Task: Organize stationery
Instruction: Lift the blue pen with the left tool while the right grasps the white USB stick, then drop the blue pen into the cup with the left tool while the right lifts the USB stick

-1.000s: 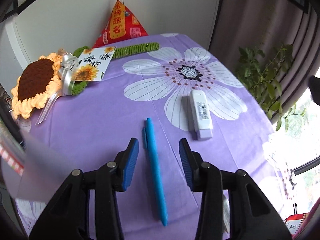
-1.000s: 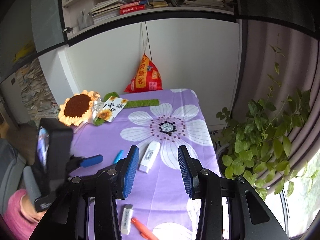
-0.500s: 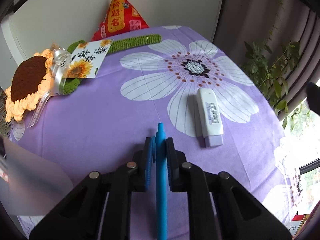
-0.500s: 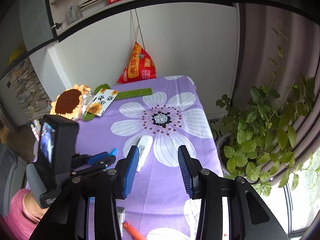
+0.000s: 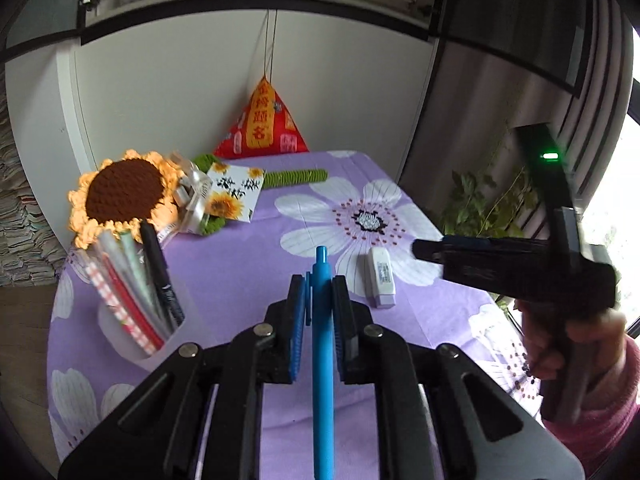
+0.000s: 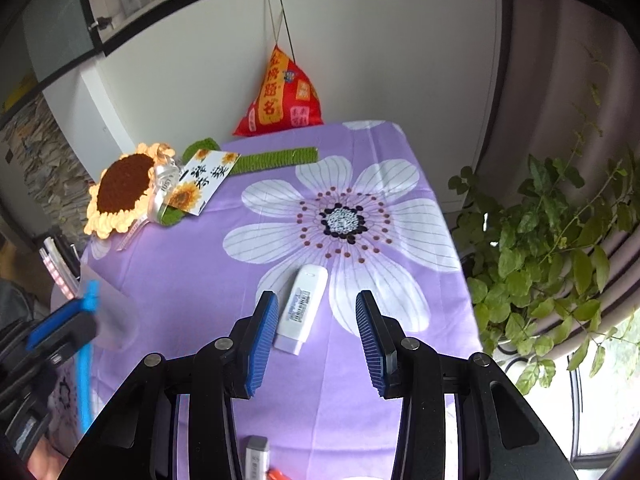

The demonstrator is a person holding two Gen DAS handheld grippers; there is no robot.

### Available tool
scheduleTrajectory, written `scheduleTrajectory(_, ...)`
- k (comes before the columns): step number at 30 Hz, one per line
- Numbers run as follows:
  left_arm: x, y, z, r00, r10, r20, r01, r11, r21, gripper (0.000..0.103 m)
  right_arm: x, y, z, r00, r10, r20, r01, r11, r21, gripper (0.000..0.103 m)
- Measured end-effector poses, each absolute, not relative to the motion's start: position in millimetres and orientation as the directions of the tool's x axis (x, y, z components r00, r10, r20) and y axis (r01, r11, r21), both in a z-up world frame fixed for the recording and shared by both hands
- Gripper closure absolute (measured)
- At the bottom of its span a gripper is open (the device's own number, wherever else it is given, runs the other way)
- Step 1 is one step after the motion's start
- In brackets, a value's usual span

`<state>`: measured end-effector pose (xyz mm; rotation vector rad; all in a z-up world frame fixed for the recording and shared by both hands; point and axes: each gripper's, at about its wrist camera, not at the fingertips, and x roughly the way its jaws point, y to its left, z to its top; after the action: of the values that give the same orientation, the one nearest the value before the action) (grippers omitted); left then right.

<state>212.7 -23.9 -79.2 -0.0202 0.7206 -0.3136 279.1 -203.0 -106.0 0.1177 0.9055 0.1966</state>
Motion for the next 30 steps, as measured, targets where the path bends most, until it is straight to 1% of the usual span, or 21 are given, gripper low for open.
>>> scheduleTrajectory(4, 205.2, -14.8, -73.5, 0.724, -0.292, -0.624, 0.270, 0.954, -0.133, 0.092, 306.0, -196.2, -118.5, 0.511, 0.203, -0.835, -0.060, 0.978, 0.201, 0.062)
scheduleTrajectory(7, 204.0, -6.6, -71.6, 0.732, -0.290, -0.616, 0.259, 0.955, -0.141, 0.092, 321.4, -192.8, -125.9, 0.474, 0.212, -0.855, -0.033, 0.974, 0.223, 0.062)
scheduleTrajectory(11, 203.1, 5.4, -66.0, 0.749, -0.286, -0.598, 0.245, 0.958, -0.151, 0.092, 334.5, -184.4, -133.9, 0.435, 0.176, -0.883, -0.005, 0.981, 0.193, 0.062)
scheduleTrajectory(15, 205.5, 18.6, -54.7, 0.779, -0.268, -0.566, 0.225, 0.963, -0.146, 0.092, 341.1, -181.1, -143.9, 0.395, 0.198, -0.897, 0.009, 0.976, 0.219, 0.062)
scheduleTrajectory(21, 209.9, 45.6, -29.8, 0.839, -0.213, -0.500, 0.156, 0.976, -0.155, 0.092, 347.8, -174.4, -152.7, 0.374, 0.186, -0.909, 0.027, 0.977, 0.212, 0.062)
scheduleTrajectory(26, 211.0, 58.2, -21.2, 0.859, -0.182, -0.479, 0.122, 0.981, -0.154, 0.092, 356.2, -167.0, -158.7, 0.358, 0.160, -0.920, 0.031, 0.983, 0.183, 0.062)
scheduleTrajectory(27, 212.1, 59.9, -21.0, 0.859, -0.177, -0.479, 0.117, 0.981, -0.154, 0.092, 357.6, -166.7, -161.1, 0.352, 0.156, -0.923, 0.033, 0.983, 0.179, 0.063)
scheduleTrajectory(28, 213.8, 61.6, -21.2, 0.859, -0.173, -0.482, 0.110, 0.982, -0.155, 0.092, 358.9, -166.2, -163.9, 0.346, 0.149, -0.926, 0.037, 0.984, 0.172, 0.068)
scheduleTrajectory(29, 215.1, 62.5, -21.8, 0.859, -0.168, -0.484, 0.106, 0.982, -0.154, 0.092, 358.9, -166.1, -165.2, 0.344, 0.144, -0.928, 0.036, 0.985, 0.166, 0.077)
scheduleTrajectory(30, 217.0, 64.1, -22.2, 0.860, -0.158, -0.485, 0.096, 0.984, -0.149, 0.092, 358.8, -165.7, -166.1, 0.342, 0.143, -0.929, 0.031, 0.986, 0.163, 0.077)
